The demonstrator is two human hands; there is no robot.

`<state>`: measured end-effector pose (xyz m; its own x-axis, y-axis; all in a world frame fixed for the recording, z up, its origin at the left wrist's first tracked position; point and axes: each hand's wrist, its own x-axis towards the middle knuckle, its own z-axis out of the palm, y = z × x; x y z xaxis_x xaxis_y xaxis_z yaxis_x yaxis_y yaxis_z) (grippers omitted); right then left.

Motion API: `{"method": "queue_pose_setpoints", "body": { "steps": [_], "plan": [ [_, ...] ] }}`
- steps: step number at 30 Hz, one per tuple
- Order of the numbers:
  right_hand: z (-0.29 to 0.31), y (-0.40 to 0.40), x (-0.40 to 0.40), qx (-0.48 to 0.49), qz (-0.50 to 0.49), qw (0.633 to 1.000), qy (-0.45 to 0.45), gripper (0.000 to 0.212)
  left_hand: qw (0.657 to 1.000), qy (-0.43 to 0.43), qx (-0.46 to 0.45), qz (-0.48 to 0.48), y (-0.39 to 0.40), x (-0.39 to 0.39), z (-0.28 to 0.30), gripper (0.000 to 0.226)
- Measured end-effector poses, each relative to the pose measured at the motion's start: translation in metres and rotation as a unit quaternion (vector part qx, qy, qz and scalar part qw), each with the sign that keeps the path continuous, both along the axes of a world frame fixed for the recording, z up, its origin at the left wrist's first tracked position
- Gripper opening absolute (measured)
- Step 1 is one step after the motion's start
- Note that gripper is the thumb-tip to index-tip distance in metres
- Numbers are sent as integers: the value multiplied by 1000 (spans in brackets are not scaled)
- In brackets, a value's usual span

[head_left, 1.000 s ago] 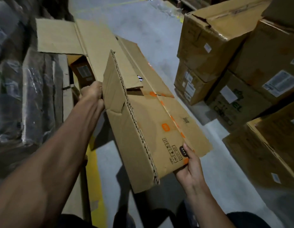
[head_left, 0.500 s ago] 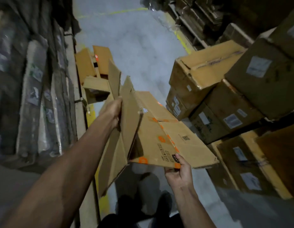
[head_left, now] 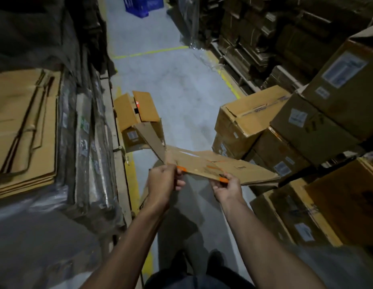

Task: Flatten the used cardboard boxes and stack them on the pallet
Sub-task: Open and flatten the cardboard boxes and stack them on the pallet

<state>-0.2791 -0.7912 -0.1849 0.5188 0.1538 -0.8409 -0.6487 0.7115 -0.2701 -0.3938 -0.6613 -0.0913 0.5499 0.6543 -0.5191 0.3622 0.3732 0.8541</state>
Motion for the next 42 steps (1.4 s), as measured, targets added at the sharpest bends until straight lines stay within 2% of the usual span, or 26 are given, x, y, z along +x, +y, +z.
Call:
{"method": "queue_pose_setpoints", "body": {
  "steps": [3, 6, 8, 11, 16, 20, 24, 28, 31, 32, 37, 42],
  "plan": [
    [12, 7, 2, -30, 16, 999, -18, 40, 984, 16, -178, -2, -3, -6, -13, 17],
    [20, 9, 0, -35, 27, 998, -33, 39, 958, -50, -263, 99, 2, -10, -22, 46],
    [21, 8, -1, -40, 46, 997, -37, 36, 948, -97, -253, 167, 4, -6, -24, 41],
    [22, 5, -1, -52, 65, 995, -46, 35, 932, -102, -252, 238, 9, 1, -27, 46],
    [31, -3, 17, -35, 102, 993, -56, 33, 918, -92, -243, 299, 8, 20, -20, 32],
    [39, -14, 40, -48, 158, 983, -75, 39, 909, -80, -214, 349, -11, 34, -17, 34],
    [49, -28, 66, -43, 196, 974, -107, 32, 890, -113, -212, 388, -33, 45, -14, 36],
    [63, -36, 81, -10, 223, 965, -137, 35, 859, -167, -227, 427, -39, 51, -12, 45],
    [78, -31, 88, 15, 232, 963, -139, 42, 850, -206, -233, 425, -28, 52, -21, 70],
    [83, -28, 89, 26, 230, 963, -135, 45, 847, -222, -234, 422, -27, 52, -15, 69],
    [113, -8, 88, 96, 249, 952, -151, 44, 824, -286, -228, 434, -35, 43, 42, 13],
    [140, 15, 78, 160, 285, 928, -178, 23, 801, -363, -201, 432, -25, 22, 65, 11]
  ]
}}
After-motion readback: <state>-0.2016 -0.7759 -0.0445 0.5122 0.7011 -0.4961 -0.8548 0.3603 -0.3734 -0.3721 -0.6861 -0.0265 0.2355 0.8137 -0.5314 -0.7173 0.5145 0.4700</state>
